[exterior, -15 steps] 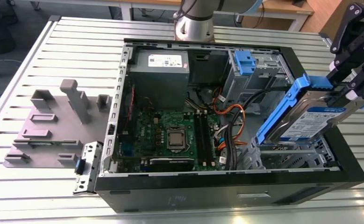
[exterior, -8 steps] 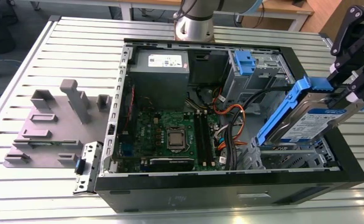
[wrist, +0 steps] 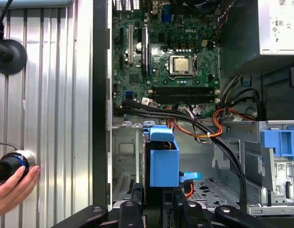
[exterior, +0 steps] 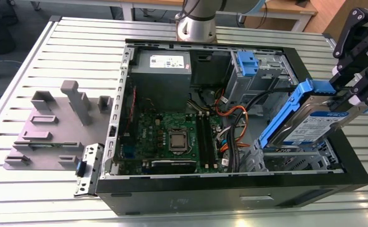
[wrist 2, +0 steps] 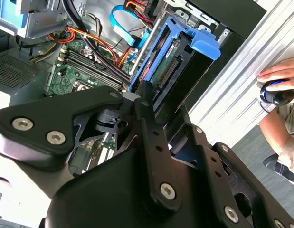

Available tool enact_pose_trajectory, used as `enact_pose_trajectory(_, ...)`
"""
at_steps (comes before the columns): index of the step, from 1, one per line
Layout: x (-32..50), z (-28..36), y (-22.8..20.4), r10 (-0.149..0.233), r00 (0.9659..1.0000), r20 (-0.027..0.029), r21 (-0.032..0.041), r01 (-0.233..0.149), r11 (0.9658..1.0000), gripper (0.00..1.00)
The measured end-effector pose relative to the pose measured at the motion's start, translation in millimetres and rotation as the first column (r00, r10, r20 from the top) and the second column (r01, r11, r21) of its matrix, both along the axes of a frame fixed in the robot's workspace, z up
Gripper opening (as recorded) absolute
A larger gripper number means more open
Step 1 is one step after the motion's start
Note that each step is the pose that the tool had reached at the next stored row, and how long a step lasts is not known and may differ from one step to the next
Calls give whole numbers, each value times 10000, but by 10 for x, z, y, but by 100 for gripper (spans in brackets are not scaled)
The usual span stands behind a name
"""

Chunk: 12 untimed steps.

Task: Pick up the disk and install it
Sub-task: 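Insert the disk into the insertion slot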

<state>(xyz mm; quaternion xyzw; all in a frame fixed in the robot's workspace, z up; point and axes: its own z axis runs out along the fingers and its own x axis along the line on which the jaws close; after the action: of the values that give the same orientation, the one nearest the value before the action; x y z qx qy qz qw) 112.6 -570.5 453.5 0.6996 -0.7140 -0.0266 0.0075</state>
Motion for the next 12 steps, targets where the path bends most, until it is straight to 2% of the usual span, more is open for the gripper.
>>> enact_pose_trajectory(9,0,-45,0,0,10000,0,3,0,10000,35)
enact_pose_trajectory(12,0,-95,0,0,10000,0,2,0,10000,35)
